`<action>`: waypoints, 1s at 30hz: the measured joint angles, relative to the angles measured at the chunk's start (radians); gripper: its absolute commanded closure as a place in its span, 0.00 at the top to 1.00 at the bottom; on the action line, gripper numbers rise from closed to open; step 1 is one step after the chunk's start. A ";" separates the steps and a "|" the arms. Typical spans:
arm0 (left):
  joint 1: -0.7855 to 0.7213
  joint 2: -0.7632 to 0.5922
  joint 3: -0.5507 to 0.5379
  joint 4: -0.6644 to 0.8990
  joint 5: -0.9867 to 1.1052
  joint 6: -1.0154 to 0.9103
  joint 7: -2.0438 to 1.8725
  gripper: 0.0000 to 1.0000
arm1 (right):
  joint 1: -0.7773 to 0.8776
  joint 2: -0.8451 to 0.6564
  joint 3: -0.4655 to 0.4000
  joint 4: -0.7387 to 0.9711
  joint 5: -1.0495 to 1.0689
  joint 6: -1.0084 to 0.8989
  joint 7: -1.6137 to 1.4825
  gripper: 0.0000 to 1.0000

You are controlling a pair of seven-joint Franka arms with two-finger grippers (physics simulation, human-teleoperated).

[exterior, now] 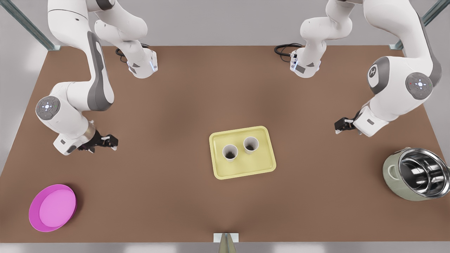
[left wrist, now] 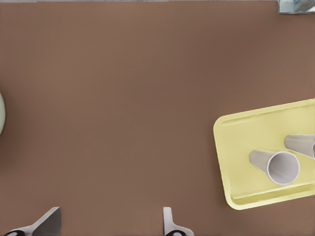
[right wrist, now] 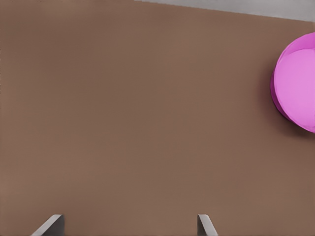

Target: Use the left arm to pick up the white IKEA cup from the tray and place it on the middle-left position; use the right arm to pick up the white IKEA cup from the tray and place it on the middle-right position

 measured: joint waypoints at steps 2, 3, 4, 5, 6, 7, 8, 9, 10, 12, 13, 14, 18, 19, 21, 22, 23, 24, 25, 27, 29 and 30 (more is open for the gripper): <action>-0.005 0.002 -0.017 0.023 -0.001 -0.004 0.000 1.00 | 0.000 0.002 0.000 0.003 -0.001 0.031 -0.003 1.00; -0.013 0.005 -0.020 0.034 0.000 -0.008 0.000 1.00 | 0.000 0.002 0.000 0.003 -0.002 0.043 -0.005 1.00; -0.029 0.007 -0.022 0.038 0.002 -0.014 0.000 1.00 | 0.000 0.002 -0.001 0.003 -0.002 0.053 -0.006 1.00; -0.060 0.009 -0.023 0.042 0.003 -0.021 -0.002 1.00 | 0.000 0.002 -0.002 0.003 -0.002 0.061 -0.007 1.00; -0.114 0.012 -0.024 0.045 0.004 -0.028 -0.011 1.00 | -0.001 0.002 -0.002 0.003 -0.003 0.069 -0.009 1.00; -0.189 0.022 -0.025 0.047 0.006 -0.034 -0.024 1.00 | -0.001 0.002 -0.002 0.003 -0.003 0.075 -0.010 1.00; -0.277 0.031 -0.025 0.052 0.006 -0.039 -0.042 1.00 | -0.001 0.003 -0.003 0.003 -0.003 0.080 -0.011 1.00; -0.363 0.050 -0.026 0.068 0.006 -0.043 -0.063 1.00 | -0.002 0.003 -0.002 0.003 -0.003 0.084 -0.012 1.00; -0.431 0.068 -0.027 0.075 0.006 -0.047 -0.085 1.00 | 0.000 0.003 0.001 0.004 -0.003 0.088 -0.012 1.00; -0.493 0.109 -0.028 0.081 0.010 -0.051 -0.136 1.00 | 0.058 0.006 0.007 0.023 -0.001 0.094 -0.012 1.00; -0.501 0.138 -0.028 0.084 0.016 -0.051 -0.164 1.00 | 0.128 0.020 0.009 0.046 0.000 0.096 -0.011 1.00; -0.502 0.167 -0.027 0.087 0.025 -0.049 -0.190 1.00 | 0.206 0.032 0.010 0.070 0.000 0.096 -0.007 1.00; -0.476 0.285 0.001 0.115 0.074 -0.014 -0.276 1.00 | 0.382 0.139 0.012 0.204 -0.004 0.076 0.017 1.00; -0.467 0.307 0.003 0.116 0.084 0.003 -0.294 1.00 | 0.402 0.181 0.012 0.261 -0.006 0.062 0.023 1.00; -0.459 0.349 0.005 0.115 0.095 0.043 -0.327 1.00 | 0.434 0.252 0.012 0.346 -0.007 0.038 0.040 1.00; -0.457 0.370 0.004 0.113 0.096 0.066 -0.343 1.00 | 0.451 0.292 0.013 0.393 -0.008 0.028 0.050 1.00; -0.457 0.389 0.003 0.111 0.092 0.090 -0.357 1.00 | 0.467 0.334 0.013 0.441 -0.008 0.021 0.058 1.00; -0.458 0.407 0.002 0.110 0.077 0.120 -0.371 1.00 | 0.482 0.369 0.013 0.475 -0.009 0.016 0.064 1.00; -0.458 0.425 0.000 0.108 0.062 0.151 -0.382 1.00 | 0.495 0.403 0.013 0.511 -0.009 0.013 0.069 1.00; -0.455 0.441 -0.001 0.106 0.030 0.203 -0.398 1.00 | 0.529 0.458 0.012 0.565 -0.010 0.007 0.079 1.00; -0.453 0.445 0.000 0.090 0.002 0.250 -0.411 1.00 | 0.557 0.481 0.013 0.581 -0.010 0.003 0.088 1.00; -0.453 0.446 0.001 0.076 -0.005 0.272 -0.416 1.00 | 0.569 0.490 0.014 0.587 -0.009 0.004 0.093 1.00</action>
